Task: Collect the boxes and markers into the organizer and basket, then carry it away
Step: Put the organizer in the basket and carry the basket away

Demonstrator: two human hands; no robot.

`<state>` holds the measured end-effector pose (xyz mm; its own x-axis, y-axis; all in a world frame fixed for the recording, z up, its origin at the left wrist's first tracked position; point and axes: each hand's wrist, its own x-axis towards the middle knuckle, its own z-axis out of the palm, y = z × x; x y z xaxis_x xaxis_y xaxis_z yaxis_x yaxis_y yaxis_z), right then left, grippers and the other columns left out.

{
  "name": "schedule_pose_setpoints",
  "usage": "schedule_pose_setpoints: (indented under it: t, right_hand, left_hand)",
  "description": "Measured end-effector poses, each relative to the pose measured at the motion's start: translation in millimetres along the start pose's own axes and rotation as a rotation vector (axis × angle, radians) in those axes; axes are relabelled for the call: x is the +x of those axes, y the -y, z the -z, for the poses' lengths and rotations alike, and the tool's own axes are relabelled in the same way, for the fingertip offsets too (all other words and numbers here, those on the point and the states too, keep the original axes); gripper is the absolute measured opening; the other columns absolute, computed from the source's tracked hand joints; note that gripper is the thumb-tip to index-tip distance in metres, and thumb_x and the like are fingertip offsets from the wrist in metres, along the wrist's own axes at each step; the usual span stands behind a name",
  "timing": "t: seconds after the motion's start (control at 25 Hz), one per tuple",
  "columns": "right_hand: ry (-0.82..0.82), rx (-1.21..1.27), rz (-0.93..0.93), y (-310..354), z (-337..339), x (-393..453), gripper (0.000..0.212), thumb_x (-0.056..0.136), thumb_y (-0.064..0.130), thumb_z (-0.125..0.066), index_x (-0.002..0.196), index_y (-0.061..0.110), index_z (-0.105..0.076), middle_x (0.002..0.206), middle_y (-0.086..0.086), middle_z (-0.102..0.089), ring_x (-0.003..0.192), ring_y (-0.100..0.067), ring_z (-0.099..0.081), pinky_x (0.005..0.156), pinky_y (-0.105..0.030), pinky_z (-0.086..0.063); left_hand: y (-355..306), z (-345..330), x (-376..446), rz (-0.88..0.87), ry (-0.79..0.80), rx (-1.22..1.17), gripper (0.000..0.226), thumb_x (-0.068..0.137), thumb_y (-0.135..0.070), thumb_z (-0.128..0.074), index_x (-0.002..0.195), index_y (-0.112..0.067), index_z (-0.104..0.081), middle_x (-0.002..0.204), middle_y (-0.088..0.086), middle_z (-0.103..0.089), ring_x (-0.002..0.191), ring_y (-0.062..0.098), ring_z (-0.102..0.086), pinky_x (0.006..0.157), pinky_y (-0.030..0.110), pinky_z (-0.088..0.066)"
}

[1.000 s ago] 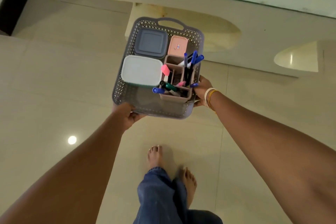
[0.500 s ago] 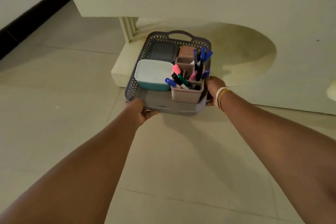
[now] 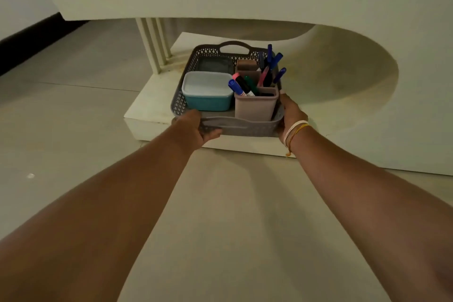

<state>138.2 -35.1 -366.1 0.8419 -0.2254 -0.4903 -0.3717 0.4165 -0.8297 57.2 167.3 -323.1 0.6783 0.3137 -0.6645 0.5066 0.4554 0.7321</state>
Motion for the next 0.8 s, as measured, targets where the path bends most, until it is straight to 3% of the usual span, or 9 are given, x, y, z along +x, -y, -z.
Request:
schedule_pose_setpoints:
  t: [0.12,0.16,0.24,0.32,0.44,0.52,0.68,0.8]
  right_hand:
    - [-0.022,0.100,0.028,-7.2,-1.8,1.0,0.097,0.027,0.056,-0.081,0.112,0.012,-0.071,0.109,-0.008,-0.073,0.097,-0.030,-0.069,0.092,-0.047,-0.056]
    - [-0.027,0.120,0.043,-5.0,-1.4,-2.3,0.094,0.032,0.054,-0.082,0.114,0.010,-0.070,0.111,-0.009,-0.072,0.099,-0.030,-0.068,0.093,-0.046,-0.055]
    - [0.009,0.147,0.036,-2.7,-0.8,-7.7,0.077,0.052,0.045,-0.085,0.117,0.007,-0.068,0.114,-0.011,-0.071,0.103,-0.030,-0.067,0.091,-0.043,-0.056]
    - [0.070,0.166,0.039,2.0,2.7,-6.7,0.049,0.072,0.033,-0.080,0.112,0.006,-0.070,0.115,-0.012,-0.071,0.100,-0.029,-0.067,0.078,-0.035,-0.056]
    - [0.116,0.169,0.033,6.6,0.3,-7.0,0.015,0.081,0.024,-0.075,0.088,0.012,-0.071,0.101,-0.010,-0.071,0.082,-0.024,-0.065,0.066,-0.030,-0.052]
    - [0.138,0.157,0.038,9.3,-1.8,-6.7,0.012,0.083,0.025,-0.074,0.082,0.014,-0.070,0.097,-0.010,-0.070,0.080,-0.023,-0.065,0.068,-0.031,-0.053]
    - [0.123,0.141,0.040,10.8,-2.4,-2.3,0.015,0.083,0.028,-0.074,0.086,0.013,-0.070,0.104,-0.012,-0.070,0.087,-0.026,-0.065,0.071,-0.032,-0.053]
    - [0.068,0.221,0.044,5.7,-2.0,1.2,0.030,0.086,0.035,-0.067,0.097,0.007,-0.071,0.100,-0.010,-0.071,0.082,-0.025,-0.066,0.067,-0.029,-0.052]
  left_hand:
    - [-11.9,-10.1,-0.8,0.032,0.047,0.013,0.026,0.096,-0.011,-0.052,0.119,-0.001,-0.048,0.107,0.021,-0.059,0.109,0.041,-0.060,0.050,0.042,-0.060]
    - [-14.3,-12.2,0.1,0.042,0.061,0.019,0.024,0.096,-0.012,-0.053,0.116,0.001,-0.049,0.111,0.021,-0.060,0.110,0.038,-0.060,0.057,0.041,-0.061]
    - [-20.0,-11.6,2.1,0.038,0.071,0.090,0.021,0.097,-0.019,-0.055,0.096,0.001,-0.048,0.096,0.018,-0.059,0.101,0.030,-0.062,0.077,0.040,-0.061]
    - [-26.8,-13.8,5.1,0.048,0.041,0.184,0.035,0.093,-0.034,-0.060,0.088,-0.003,-0.044,0.083,0.012,-0.053,0.080,0.021,-0.060,0.070,0.038,-0.060]
    - [-33.9,-8.4,12.6,0.062,0.054,0.285,0.053,0.087,-0.048,-0.062,0.109,-0.001,-0.047,0.085,0.011,-0.055,0.076,0.018,-0.061,0.055,0.040,-0.058]
    - [-34.7,-6.8,17.2,0.072,0.084,0.320,0.056,0.087,-0.050,-0.061,0.112,-0.001,-0.048,0.088,0.014,-0.058,0.079,0.022,-0.064,0.058,0.042,-0.058]
    - [-36.8,-2.2,16.4,0.073,0.116,0.398,0.054,0.086,-0.053,-0.060,0.097,-0.002,-0.046,0.096,0.021,-0.063,0.082,0.027,-0.066,0.063,0.039,-0.058]
    - [-29.6,0.7,22.9,0.007,0.117,0.387,0.068,0.083,-0.062,-0.058,0.114,-0.003,-0.044,0.101,0.022,-0.063,0.083,0.027,-0.068,0.064,0.040,-0.060]
